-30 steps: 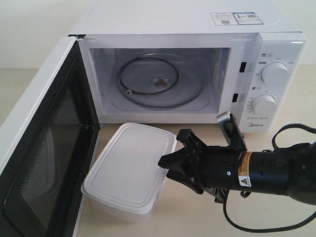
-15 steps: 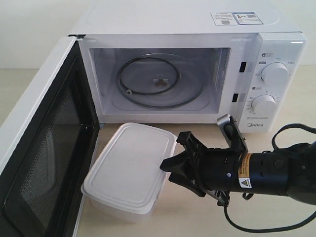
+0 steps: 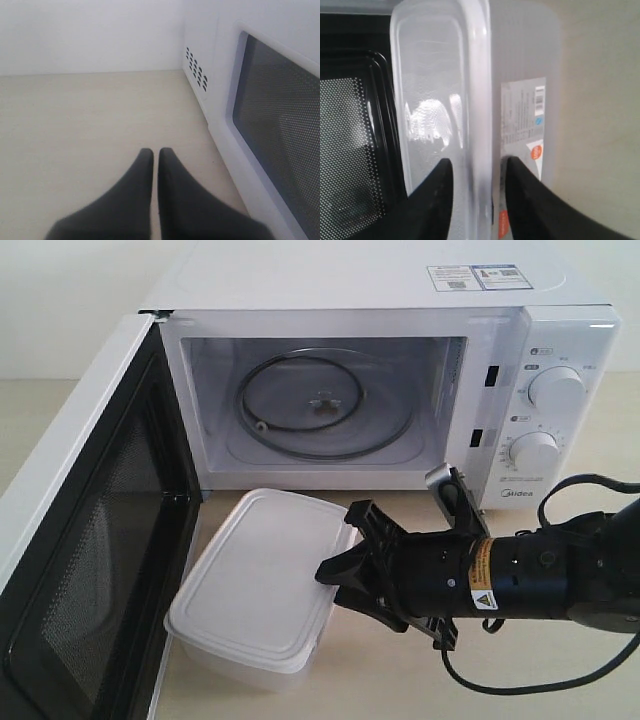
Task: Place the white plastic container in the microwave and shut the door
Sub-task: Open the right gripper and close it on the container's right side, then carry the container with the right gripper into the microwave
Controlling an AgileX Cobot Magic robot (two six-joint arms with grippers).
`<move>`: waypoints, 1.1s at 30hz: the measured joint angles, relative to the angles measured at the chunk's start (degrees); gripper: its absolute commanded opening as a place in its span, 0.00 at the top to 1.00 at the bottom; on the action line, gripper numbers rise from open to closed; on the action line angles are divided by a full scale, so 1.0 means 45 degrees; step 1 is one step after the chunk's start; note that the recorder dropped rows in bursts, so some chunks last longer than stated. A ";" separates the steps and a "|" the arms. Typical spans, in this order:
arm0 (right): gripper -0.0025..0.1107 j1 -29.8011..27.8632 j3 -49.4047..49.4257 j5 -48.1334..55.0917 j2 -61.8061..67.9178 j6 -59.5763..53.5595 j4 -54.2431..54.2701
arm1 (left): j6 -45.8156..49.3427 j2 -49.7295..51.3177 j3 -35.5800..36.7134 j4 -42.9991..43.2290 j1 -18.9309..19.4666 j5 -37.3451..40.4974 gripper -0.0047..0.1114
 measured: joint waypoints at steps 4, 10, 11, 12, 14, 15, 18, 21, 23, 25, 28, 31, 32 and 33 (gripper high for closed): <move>0.67 0.0218 0.0000 0.0189 0.0000 0.0026 -0.0031 | 0.0000 0.0000 0.0000 0.0000 0.0000 0.0000 0.92; 0.85 0.0237 0.0000 0.0474 0.0000 0.0026 -0.0005 | 0.0000 0.0000 0.0000 0.0000 0.0000 0.0000 0.92; 0.93 0.0237 0.0000 0.0434 0.0000 0.0026 -0.0005 | 0.0000 0.0000 0.0000 0.0000 0.0000 0.0000 0.92; 0.98 0.0237 0.0000 0.0369 0.0000 0.0026 -0.0005 | 0.0000 0.0000 0.0000 0.0000 0.0000 0.0000 0.92; 0.98 0.0237 0.0000 0.0340 -0.0024 -0.0002 0.0021 | 0.0000 0.0000 0.0000 0.0000 0.0000 0.0000 0.92; 0.98 0.0237 0.0000 0.0340 -0.0024 -0.0042 0.0042 | 0.0000 0.0000 0.0000 0.0000 0.0000 0.0000 0.92; 0.98 0.0237 0.0000 0.0340 -0.0024 -0.0071 0.0042 | 0.0000 0.0000 0.0000 0.0000 0.0000 0.0000 0.92; 0.98 0.0237 0.0000 0.0340 -0.0024 -0.0205 0.0042 | 0.0000 0.0000 0.0000 0.0000 0.0000 0.0000 0.92; 0.98 0.0237 0.0000 0.0340 -0.0024 -0.0330 0.0042 | 0.0000 0.0000 0.0000 0.0000 0.0000 0.0000 0.92; 0.98 0.0237 0.0000 0.0340 -0.0024 -0.0388 0.0042 | 0.0000 0.0000 0.0000 0.0000 0.0000 0.0000 0.92; 0.98 0.0237 0.0000 0.0340 -0.0024 -0.0392 0.0042 | 0.0000 0.0000 0.0000 0.0000 0.0000 0.0000 0.92; 0.98 0.0237 0.0000 0.0340 -0.0024 -0.0453 0.0042 | 0.0000 0.0000 0.0000 0.0000 0.0000 0.0000 0.92; 0.98 0.0237 0.0000 0.0340 -0.0024 -0.0559 0.0042 | 0.0000 0.0000 0.0000 0.0000 0.0000 0.0000 0.92; 0.98 0.0237 0.0000 0.0340 -0.0024 -0.0622 0.0050 | 0.0000 0.0000 0.0000 0.0000 0.0000 0.0000 0.92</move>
